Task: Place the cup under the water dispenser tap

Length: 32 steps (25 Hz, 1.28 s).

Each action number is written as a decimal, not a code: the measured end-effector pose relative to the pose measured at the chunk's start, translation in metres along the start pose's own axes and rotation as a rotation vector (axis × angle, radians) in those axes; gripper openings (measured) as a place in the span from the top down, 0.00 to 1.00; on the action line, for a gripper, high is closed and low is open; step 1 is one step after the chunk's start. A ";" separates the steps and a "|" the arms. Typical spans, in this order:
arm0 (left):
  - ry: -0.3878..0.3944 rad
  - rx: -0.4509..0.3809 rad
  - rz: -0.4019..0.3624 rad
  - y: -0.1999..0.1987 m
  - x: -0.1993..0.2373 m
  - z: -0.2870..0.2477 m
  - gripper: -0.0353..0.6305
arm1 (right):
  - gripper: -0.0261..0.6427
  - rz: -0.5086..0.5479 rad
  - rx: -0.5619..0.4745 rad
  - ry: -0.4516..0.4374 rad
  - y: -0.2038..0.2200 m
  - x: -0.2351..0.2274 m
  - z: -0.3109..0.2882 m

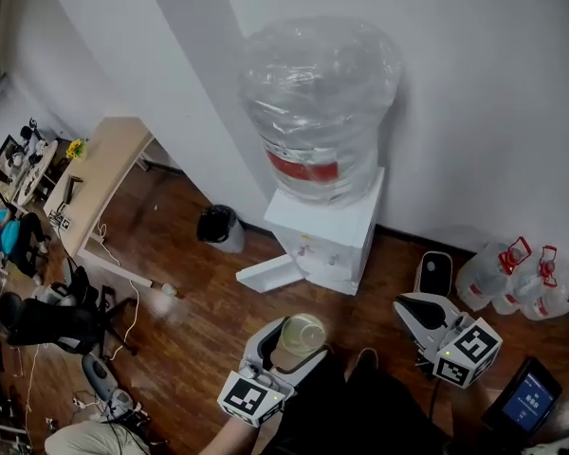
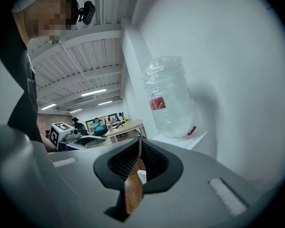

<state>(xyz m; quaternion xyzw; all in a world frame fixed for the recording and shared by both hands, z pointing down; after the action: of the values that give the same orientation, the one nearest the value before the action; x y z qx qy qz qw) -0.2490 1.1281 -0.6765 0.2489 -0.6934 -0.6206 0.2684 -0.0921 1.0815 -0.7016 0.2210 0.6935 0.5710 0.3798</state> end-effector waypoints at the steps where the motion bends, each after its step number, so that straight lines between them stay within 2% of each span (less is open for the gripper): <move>1: 0.006 -0.001 0.001 0.002 0.006 -0.003 0.40 | 0.94 0.005 0.001 0.007 -0.001 -0.001 -0.005; 8: 0.075 0.031 -0.014 0.024 0.052 -0.014 0.40 | 0.93 0.005 -0.017 0.047 -0.013 0.006 -0.029; 11: 0.092 0.039 0.002 0.038 0.073 -0.018 0.40 | 0.93 -0.005 -0.018 0.099 -0.015 0.003 -0.039; 16: 0.156 0.059 0.026 0.078 0.099 -0.034 0.40 | 0.92 -0.016 -0.008 0.156 -0.002 0.003 -0.051; 19: 0.178 0.102 0.018 0.112 0.108 -0.050 0.40 | 0.92 -0.030 0.045 0.190 0.019 0.000 -0.051; 23: 0.144 0.155 0.025 0.159 0.123 -0.066 0.40 | 0.92 -0.057 0.067 0.218 0.030 -0.014 -0.052; 26: 0.073 0.172 -0.008 0.194 0.139 -0.081 0.40 | 0.92 -0.056 0.111 0.208 0.042 -0.026 -0.052; 29: 0.004 0.186 0.006 0.235 0.152 -0.100 0.40 | 0.92 -0.037 0.149 0.187 0.054 -0.040 -0.052; 32: 0.000 0.208 0.014 0.283 0.157 -0.121 0.40 | 0.92 -0.024 0.168 0.194 0.070 -0.058 -0.050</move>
<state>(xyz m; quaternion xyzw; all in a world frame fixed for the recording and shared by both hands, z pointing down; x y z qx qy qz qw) -0.2843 0.9635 -0.3745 0.2704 -0.7559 -0.5433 0.2455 -0.1040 1.0247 -0.6158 0.1875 0.7750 0.5249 0.2978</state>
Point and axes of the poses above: the fingertips, and each gripper's own axes: z backward along the fingers, x to its left, y out of its underside, the point moved 1 cm from there along z, backward along the fingers, and after that the axes turned 6 degrees about -x, right-handed, at the moved point
